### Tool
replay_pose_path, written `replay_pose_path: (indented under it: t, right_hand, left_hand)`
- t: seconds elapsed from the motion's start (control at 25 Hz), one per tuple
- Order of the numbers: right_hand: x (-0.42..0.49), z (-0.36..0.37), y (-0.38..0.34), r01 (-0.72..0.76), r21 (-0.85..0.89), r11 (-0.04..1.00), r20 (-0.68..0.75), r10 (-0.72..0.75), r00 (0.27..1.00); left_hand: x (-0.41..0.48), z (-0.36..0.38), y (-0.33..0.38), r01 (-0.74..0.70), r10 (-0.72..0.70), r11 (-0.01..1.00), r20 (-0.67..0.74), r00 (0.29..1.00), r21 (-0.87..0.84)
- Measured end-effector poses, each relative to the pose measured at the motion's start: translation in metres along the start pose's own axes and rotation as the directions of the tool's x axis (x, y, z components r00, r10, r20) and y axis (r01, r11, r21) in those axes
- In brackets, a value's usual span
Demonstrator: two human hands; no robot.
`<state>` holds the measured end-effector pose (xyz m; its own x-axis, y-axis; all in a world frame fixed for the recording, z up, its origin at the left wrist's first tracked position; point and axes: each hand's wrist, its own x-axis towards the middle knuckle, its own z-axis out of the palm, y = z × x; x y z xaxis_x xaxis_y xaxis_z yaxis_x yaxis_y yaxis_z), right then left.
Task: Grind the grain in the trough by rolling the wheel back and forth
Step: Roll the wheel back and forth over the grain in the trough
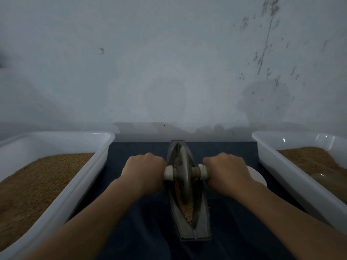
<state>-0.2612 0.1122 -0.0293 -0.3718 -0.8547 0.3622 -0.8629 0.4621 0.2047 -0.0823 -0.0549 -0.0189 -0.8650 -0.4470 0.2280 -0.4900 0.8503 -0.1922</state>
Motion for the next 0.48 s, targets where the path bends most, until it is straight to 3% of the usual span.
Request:
replay_pose_path:
  t: [0.2,0.48]
  right_hand:
    - [-0.018,-0.005,0.002,0.015,-0.016,1.0,0.005,-0.015,1.0]
    - [0.039,0.019,0.01,-0.032,0.005,0.999,0.022,0.032,0.999]
  left_hand:
    - [-0.018,-0.002,0.004,-0.013,0.015,0.999,-0.052,0.999,0.034]
    - [0.04,0.016,-0.009,0.028,-0.022,0.997,-0.089,0.996,0.072]
